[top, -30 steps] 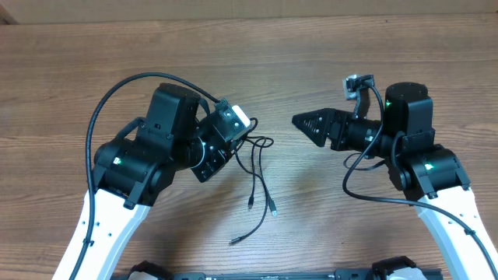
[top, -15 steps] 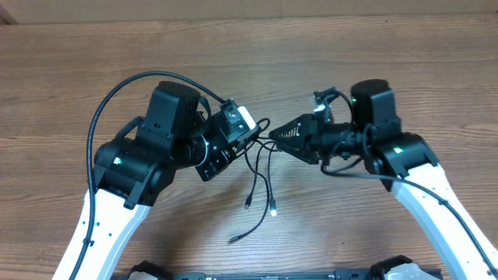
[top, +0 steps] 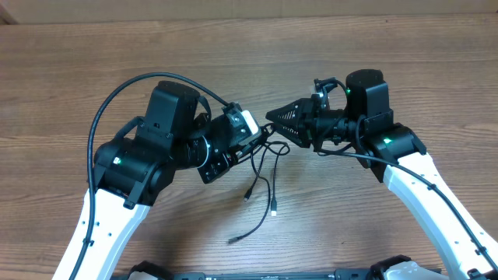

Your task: Untangle cables

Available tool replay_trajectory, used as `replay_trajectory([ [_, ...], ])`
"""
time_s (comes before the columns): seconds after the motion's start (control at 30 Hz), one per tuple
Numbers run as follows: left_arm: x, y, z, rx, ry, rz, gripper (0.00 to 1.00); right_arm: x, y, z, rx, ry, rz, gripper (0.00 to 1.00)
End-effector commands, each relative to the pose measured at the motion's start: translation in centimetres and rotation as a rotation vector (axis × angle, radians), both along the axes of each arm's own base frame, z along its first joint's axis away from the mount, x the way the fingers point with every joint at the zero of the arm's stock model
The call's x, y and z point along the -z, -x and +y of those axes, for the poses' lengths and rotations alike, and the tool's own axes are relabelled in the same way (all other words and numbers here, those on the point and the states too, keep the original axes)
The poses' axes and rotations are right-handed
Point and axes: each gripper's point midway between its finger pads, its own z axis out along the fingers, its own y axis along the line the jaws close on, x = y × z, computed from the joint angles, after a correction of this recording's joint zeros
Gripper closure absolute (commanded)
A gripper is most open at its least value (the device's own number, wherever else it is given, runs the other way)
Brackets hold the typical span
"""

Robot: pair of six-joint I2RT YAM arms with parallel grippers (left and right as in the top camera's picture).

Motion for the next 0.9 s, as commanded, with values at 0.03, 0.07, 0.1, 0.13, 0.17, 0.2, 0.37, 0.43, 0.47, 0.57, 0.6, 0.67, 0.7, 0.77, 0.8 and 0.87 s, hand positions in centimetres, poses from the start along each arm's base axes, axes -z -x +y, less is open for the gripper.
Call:
replay_trajectory([
  [0.03, -0.8, 0.3, -0.7, 0.050, 0.023, -0.029, 0.96, -1.1, 0.0, 0.5, 0.005, -0.031, 0.035, 0.75],
  [0.07, -0.8, 0.3, -0.6, 0.048, 0.020, -0.029, 0.96, -1.2, 0.2, 0.6, -0.006, -0.038, 0.037, 0.75],
  [0.1, -0.8, 0.3, -0.6, 0.045, 0.017, -0.031, 0.96, -1.3, 0.4, 0.7, -0.017, -0.043, 0.039, 0.75],
  [0.13, -0.8, 0.2, -0.5, 0.043, 0.016, -0.031, 0.96, -1.4, 0.6, 0.8, -0.026, -0.046, 0.041, 0.75],
  [0.17, -0.8, 0.2, -0.5, 0.042, 0.014, -0.032, 0.96, -1.4, 0.7, 1.0, -0.032, -0.046, 0.041, 0.75],
  [0.2, -0.7, 0.2, -0.4, 0.039, 0.010, -0.034, 0.96, -1.4, 0.9, 1.2, -0.039, -0.046, 0.041, 0.75],
  [0.37, -0.4, -0.3, 0.2, 0.009, -0.025, -0.045, 0.96, -1.4, 1.5, 1.7, -0.065, -0.051, 0.047, 0.86],
  [0.43, -0.4, -0.3, 0.2, 0.009, -0.024, -0.045, 0.96, -1.4, 1.5, 1.7, -0.065, -0.051, 0.046, 0.96],
  [0.47, -0.4, -0.3, 0.1, 0.010, -0.024, -0.044, 0.96, -1.4, 1.5, 1.7, -0.063, -0.049, 0.044, 0.96],
  [0.57, -0.6, 0.1, -0.3, 0.032, 0.002, -0.033, 0.96, -1.3, 0.6, 1.5, -0.040, -0.020, -0.033, 0.96],
  [0.6, -0.8, 0.4, -0.7, 0.052, 0.025, -0.023, 0.96, -1.5, 0.1, 1.4, -0.030, -0.013, -0.074, 0.96],
  [0.67, -1.3, 1.5, -1.6, 0.106, 0.084, 0.011, 0.96, -2.5, -1.2, 1.3, -0.003, -0.009, -0.186, 0.96],
  [0.7, -1.5, 2.2, -2.0, 0.132, 0.111, 0.033, 0.96, -3.3, -2.0, 1.1, 0.016, -0.014, -0.248, 0.96],
  [0.77, -1.6, 3.3, -2.4, 0.171, 0.146, 0.075, 0.96, -5.1, -3.3, 0.8, 0.051, -0.041, -0.348, 0.96],
  [0.8, -1.6, 3.7, -2.5, 0.183, 0.153, 0.092, 0.96, -6.3, -3.9, 0.6, 0.068, -0.060, -0.409, 0.96],
  [0.87, -1.4, 4.7, -2.5, 0.208, 0.163, 0.132, 0.96, -8.4, -5.0, -0.1, 0.106, -0.090, -0.517, 0.96],
])
